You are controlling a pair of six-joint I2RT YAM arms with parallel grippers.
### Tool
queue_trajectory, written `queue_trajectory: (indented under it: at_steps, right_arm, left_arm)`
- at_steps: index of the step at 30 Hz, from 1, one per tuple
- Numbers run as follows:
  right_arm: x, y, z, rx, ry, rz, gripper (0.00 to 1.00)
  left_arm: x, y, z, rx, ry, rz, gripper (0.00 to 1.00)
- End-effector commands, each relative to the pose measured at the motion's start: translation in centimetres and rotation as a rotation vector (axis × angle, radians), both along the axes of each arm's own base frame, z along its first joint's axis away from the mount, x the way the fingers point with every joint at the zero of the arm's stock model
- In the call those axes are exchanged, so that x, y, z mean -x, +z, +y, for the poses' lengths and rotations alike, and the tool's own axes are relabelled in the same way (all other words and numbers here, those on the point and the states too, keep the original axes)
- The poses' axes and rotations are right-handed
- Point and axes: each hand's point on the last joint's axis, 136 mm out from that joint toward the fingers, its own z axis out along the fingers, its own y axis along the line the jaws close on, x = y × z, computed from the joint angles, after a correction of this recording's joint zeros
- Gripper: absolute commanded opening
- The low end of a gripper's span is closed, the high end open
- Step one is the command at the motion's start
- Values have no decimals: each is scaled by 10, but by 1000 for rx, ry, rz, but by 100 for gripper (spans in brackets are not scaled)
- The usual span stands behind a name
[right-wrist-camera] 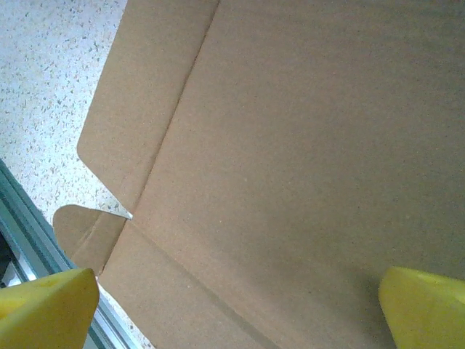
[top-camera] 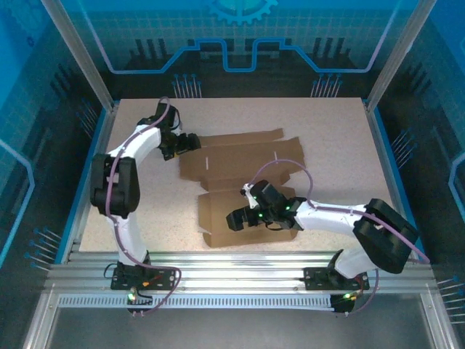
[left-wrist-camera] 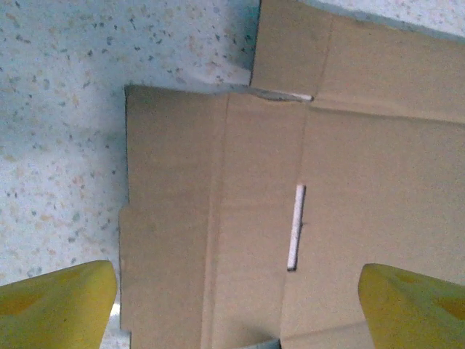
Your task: Fold the paper box
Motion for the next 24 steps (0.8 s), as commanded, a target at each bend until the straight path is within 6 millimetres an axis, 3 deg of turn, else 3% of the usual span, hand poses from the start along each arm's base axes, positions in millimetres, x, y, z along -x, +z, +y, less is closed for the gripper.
queue_trajectory:
  at_steps: [1, 7, 14, 17, 24]
  right_arm:
    - [-10, 7, 11, -29, -49, -9, 100]
    - [-11, -2, 7, -7, -76, 14, 100]
    - [-9, -10, 7, 2, -75, 39, 100]
    - [-8, -13, 7, -5, -78, 50, 100]
    - [-8, -24, 6, -9, -92, 83, 100]
  left_arm:
    - [-9, -2, 26, -50, -2, 15, 85]
    - [-17, -14, 33, -14, -8, 54, 76]
    - [-30, -28, 23, 43, -64, 78, 63]
    - [-35, -30, 19, 63, -101, 90, 53]
    - [-28, -36, 16, 96, -133, 185, 51]
